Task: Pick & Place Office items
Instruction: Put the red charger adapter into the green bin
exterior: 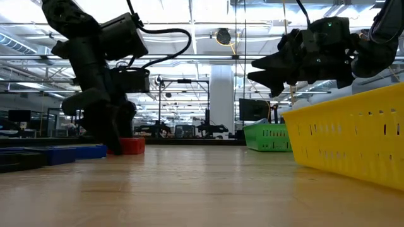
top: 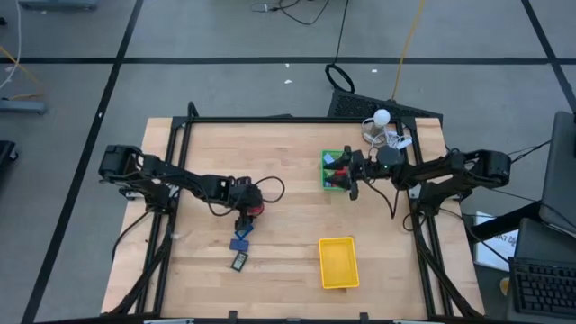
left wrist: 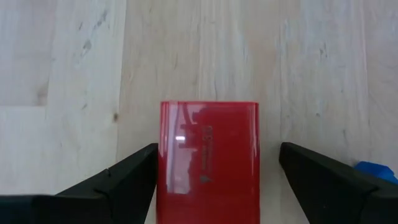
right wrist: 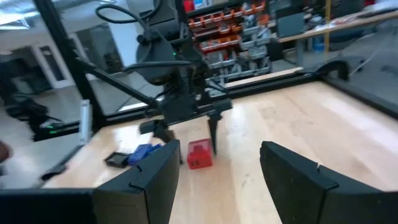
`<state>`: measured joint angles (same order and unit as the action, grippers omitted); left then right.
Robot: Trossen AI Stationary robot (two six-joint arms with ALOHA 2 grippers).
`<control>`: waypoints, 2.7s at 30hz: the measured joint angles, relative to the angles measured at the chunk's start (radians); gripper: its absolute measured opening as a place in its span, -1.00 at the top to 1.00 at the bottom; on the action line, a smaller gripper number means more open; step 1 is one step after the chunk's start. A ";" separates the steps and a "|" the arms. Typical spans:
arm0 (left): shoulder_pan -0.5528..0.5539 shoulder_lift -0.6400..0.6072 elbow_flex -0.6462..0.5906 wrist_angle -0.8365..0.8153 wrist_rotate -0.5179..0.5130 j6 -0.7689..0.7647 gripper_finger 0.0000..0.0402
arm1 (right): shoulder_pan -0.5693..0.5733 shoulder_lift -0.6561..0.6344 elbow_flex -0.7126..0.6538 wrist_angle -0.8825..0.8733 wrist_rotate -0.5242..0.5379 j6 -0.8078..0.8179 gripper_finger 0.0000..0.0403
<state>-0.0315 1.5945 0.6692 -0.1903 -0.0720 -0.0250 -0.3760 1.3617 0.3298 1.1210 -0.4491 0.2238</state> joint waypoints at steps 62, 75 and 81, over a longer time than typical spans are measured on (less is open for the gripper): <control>-0.065 0.002 0.197 0.427 -0.727 0.919 -0.04 | 0.224 0.441 0.459 -0.030 0.386 0.186 -0.45; -0.096 0.005 0.196 0.430 -0.782 0.879 -0.04 | 0.203 0.438 0.477 -0.071 0.368 0.209 -0.36; -0.114 0.000 0.198 0.435 -0.764 0.879 -0.04 | 0.180 0.438 0.478 -0.073 0.349 0.264 -0.39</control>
<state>-0.1457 1.5946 0.8669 0.2443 -0.8365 0.8545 -0.1960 1.7996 0.8074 1.0477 -0.0999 0.4882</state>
